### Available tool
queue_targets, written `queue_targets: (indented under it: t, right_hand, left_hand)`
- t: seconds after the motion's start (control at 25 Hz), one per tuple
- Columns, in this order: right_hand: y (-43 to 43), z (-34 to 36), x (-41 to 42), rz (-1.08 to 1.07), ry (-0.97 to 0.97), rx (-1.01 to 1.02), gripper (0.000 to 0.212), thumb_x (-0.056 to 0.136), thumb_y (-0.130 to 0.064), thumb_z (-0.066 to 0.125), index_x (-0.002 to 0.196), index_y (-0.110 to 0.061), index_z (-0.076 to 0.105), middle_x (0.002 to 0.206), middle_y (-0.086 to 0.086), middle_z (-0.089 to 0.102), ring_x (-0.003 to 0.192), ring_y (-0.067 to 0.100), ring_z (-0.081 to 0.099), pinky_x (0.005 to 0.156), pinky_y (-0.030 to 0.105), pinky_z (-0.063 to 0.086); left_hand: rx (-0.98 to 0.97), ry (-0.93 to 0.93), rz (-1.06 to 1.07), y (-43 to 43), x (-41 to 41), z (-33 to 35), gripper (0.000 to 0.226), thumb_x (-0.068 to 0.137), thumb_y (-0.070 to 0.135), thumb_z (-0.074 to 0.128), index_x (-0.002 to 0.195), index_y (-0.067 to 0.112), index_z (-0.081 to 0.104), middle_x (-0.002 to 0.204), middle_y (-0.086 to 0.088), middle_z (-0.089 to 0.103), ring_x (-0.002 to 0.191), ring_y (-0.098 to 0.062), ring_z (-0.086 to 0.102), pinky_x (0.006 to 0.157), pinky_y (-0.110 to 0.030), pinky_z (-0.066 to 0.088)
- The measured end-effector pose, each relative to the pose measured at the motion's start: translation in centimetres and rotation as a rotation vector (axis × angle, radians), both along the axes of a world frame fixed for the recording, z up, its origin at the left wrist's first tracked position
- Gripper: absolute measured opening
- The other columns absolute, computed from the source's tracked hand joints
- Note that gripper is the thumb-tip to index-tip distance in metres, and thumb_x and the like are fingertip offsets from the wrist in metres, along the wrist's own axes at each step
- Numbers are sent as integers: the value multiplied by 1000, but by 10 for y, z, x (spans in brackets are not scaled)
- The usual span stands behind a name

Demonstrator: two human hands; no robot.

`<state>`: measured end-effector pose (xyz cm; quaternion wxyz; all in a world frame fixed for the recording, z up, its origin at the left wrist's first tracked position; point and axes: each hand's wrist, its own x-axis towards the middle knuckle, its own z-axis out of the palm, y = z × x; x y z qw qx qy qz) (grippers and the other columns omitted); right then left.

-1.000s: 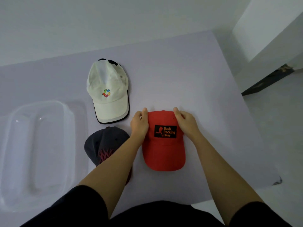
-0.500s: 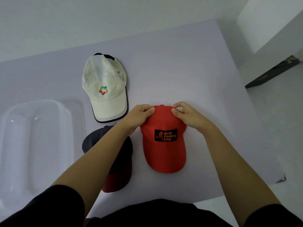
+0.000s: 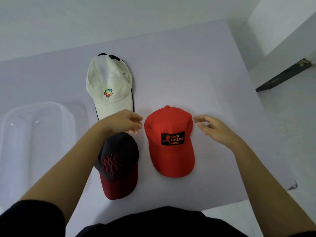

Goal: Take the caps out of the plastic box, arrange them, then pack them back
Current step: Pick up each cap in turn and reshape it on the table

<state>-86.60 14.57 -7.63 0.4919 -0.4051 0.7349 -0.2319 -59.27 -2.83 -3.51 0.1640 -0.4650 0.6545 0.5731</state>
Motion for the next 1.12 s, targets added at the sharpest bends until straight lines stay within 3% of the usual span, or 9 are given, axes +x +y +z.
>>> queue_targets:
  t: [0.12,0.24,0.36,0.48,0.64,0.8,0.88,1.0,1.12]
  right_hand:
    - [-8,-6,22,-90,-128,-23,22,98,-28,44,115,-24,58,94,-23,60,62,-5,55,66,18,43]
    - [-14,-11,31,-241,-211,-42,21,99,-23,42,87,-19,58,63,-13,48,51,0,42,64,23,41]
    - [-14,-13,28,-226,-185,-62,23,98,-24,44,80,-18,56,69,-5,50,64,10,46,76,33,44]
    - [-18,-6,27,-148,-89,-84,20,98,-21,45,82,-20,58,72,-8,56,65,9,50,76,31,45]
    - [-18,4,18,-108,58,-72,19,93,-35,51,110,-31,60,108,-18,60,80,20,61,83,31,50]
    - [-31,35,22,-218,226,-238,29,92,-33,54,119,-25,58,117,-14,57,66,0,56,72,8,42]
    - [-49,50,43,-221,238,-343,24,92,-27,55,114,-22,60,112,-10,61,65,1,56,66,0,39]
    - [-81,66,98,-62,179,-467,20,92,-21,54,109,-19,64,107,-6,64,75,2,61,72,4,43]
    - [-120,66,153,261,176,-365,32,93,-22,52,123,-12,57,123,3,60,104,13,60,90,21,46]
  left_hand:
    - [162,109,70,15,-12,-11,19,91,6,57,109,11,62,96,-7,68,74,-6,67,73,-16,56]
    - [207,178,197,18,-13,-22,17,94,7,53,108,6,62,89,-6,67,73,-5,67,74,-16,56]
    - [97,173,128,14,-7,-21,19,95,11,51,108,1,62,87,-7,67,78,-8,67,75,-16,55]
    - [64,127,79,14,-6,-19,19,95,11,53,109,1,61,95,-14,70,83,-14,68,79,-19,56]
    - [-23,64,11,5,3,1,47,90,14,60,135,12,45,123,-3,60,92,-7,62,71,-13,48]
    - [-216,91,159,-25,40,41,51,89,11,61,138,12,45,128,2,56,89,-6,64,69,-10,47]
    - [-270,89,169,-35,60,53,48,89,14,61,135,13,48,125,2,58,85,-10,69,70,-13,48]
    - [-424,-14,102,-45,83,49,42,90,15,60,131,15,52,125,0,60,91,-16,68,79,-20,48]
    - [-577,-227,-113,-49,100,26,47,91,13,56,137,13,46,138,-7,52,116,-23,56,98,-30,40]
